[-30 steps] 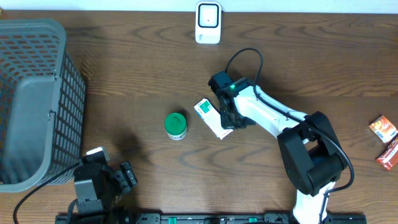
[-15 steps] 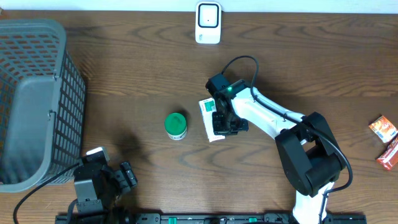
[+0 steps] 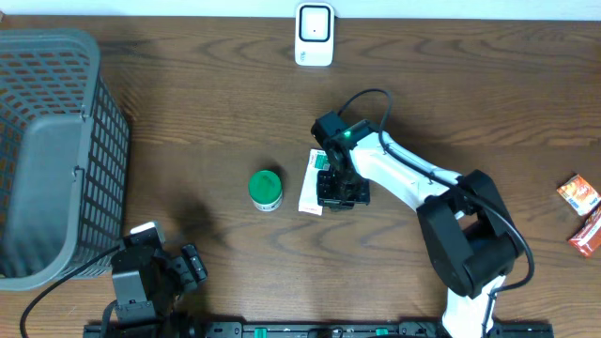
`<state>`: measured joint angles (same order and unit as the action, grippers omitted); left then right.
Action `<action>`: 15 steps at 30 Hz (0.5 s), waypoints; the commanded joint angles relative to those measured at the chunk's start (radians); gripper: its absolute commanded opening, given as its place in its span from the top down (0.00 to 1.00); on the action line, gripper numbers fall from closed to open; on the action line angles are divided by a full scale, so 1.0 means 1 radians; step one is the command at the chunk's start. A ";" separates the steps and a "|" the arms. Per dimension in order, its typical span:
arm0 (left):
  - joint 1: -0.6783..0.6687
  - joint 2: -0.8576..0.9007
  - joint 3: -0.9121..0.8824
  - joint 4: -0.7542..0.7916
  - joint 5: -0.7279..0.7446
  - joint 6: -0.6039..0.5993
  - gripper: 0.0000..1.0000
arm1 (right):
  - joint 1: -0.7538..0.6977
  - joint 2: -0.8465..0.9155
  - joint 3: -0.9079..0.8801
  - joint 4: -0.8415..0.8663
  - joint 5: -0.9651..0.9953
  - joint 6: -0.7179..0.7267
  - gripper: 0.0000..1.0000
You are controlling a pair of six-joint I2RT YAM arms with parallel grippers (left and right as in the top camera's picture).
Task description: Scan the item barcode
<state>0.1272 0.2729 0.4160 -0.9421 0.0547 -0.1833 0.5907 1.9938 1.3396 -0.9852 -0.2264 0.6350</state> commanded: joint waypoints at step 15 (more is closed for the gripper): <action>0.001 -0.002 0.006 -0.003 0.008 0.006 0.14 | -0.006 -0.207 0.002 0.299 0.234 -0.005 0.99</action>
<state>0.1272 0.2729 0.4160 -0.9424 0.0547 -0.1833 0.5854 1.7775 1.3396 -0.7372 0.0082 0.6540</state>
